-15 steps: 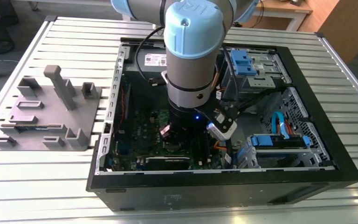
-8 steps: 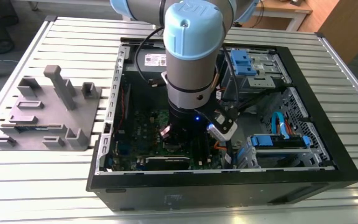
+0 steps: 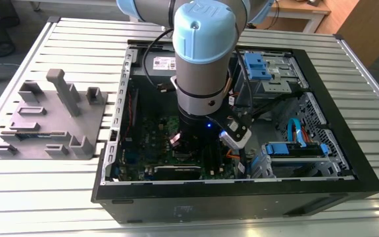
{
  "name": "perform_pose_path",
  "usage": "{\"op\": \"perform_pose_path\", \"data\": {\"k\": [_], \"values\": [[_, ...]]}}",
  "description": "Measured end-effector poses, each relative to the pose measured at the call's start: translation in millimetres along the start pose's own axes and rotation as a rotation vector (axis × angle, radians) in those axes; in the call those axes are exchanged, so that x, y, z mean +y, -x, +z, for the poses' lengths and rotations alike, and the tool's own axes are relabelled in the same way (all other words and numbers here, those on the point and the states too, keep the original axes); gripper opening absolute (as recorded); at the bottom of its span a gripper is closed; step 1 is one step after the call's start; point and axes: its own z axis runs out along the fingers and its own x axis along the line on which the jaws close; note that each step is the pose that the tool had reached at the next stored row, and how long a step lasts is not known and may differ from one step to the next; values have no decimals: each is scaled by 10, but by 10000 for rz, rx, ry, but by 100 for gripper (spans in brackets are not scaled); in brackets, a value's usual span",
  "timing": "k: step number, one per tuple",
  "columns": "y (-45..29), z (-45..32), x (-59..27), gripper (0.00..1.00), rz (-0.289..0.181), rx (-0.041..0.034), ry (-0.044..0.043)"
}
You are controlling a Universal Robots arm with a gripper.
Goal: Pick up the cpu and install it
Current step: 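Install the first cpu locking lever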
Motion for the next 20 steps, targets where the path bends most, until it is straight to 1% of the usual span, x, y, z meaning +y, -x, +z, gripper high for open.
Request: {"op": "perform_pose_path", "data": {"k": [8, 14, 20], "values": [[2, 3, -1, 11, -122, -33, 34], [2, 4, 0, 11, -138, -35, 36], [9, 11, -1, 11, -402, -71, 76]]}}
